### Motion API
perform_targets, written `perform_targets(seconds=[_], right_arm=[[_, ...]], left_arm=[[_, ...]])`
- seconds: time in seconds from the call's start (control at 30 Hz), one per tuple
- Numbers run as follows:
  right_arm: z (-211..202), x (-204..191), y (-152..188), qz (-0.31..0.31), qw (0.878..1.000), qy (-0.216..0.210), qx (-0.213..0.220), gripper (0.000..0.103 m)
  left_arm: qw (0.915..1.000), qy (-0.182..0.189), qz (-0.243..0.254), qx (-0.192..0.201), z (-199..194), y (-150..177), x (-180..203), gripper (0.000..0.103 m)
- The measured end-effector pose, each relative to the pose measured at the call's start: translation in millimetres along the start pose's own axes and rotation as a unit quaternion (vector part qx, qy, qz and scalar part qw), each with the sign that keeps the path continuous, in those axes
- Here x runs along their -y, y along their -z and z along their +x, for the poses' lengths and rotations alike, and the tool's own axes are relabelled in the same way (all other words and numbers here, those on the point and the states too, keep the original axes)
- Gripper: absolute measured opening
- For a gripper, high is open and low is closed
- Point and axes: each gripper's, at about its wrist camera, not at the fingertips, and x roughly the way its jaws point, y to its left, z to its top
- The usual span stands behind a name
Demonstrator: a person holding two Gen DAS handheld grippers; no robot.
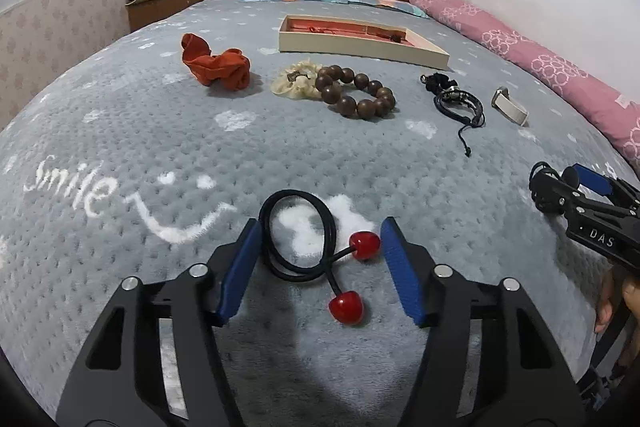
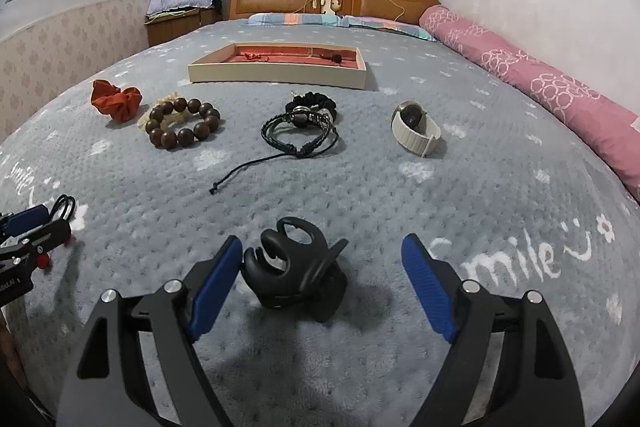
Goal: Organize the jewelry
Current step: 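Grasp the black hair tie with the left tool while the right tool grasps the black claw clip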
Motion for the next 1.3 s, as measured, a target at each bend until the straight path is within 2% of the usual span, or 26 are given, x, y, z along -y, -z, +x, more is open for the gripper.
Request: perform_targets(seconds=[0.13,0.33,0.5,0.6,0.8,0.97,1.0,1.1,1.3], right_arm=[[2.3,-1.0,-0.5,-0.001,1.000,0.000,-0.005,0.080],[8.3,-0.3,-0.6,0.003,1.000,-0.005,-0.018,0.080],[11.1,-0.7,-0.4,0.003,1.000,-0.006,-0.025,0.080],[13.1,-0.1,-0.4,0.004,1.000,-0.007,-0.030,0.080],[14.9,-0.6,-0.8,0.002,0.999,-0.009,-0.035,0.079],[15.8,-3.0,-0.6,-0.004,0.999,-0.015,-0.037,0.071],[15.6,-3.6,-0.4,-0.006,0.999,-0.018,-0.037,0.063],[15.7,-7.4,-0.3,-0.013,0.999,-0.030,-0.039,0.054],[12.6,-5.8,-1.4,-0.007,0.999,-0.037,-0.035,0.053]], left_arm=[[0.9999,-0.001,0.010,-0.012,5.3,-0.4,3.0,0.056],[0.9997,0.000,0.009,-0.022,10.7,-1.9,1.5,0.044],[0.9996,0.000,-0.001,-0.027,13.5,-4.7,-4.7,0.023],[0.9995,-0.001,-0.007,-0.030,15.5,-7.2,-8.0,0.014],[0.9995,-0.001,-0.007,-0.032,16.1,-8.3,-9.4,0.014],[0.9995,-0.001,-0.006,-0.032,15.8,-9.6,-9.0,0.014],[0.9995,-0.001,-0.007,-0.032,15.9,-10.0,-9.3,0.014],[0.9994,0.001,-0.009,-0.032,15.9,-11.2,-9.1,0.014],[0.9994,0.005,-0.012,-0.031,15.7,-13.7,-10.5,0.014]])
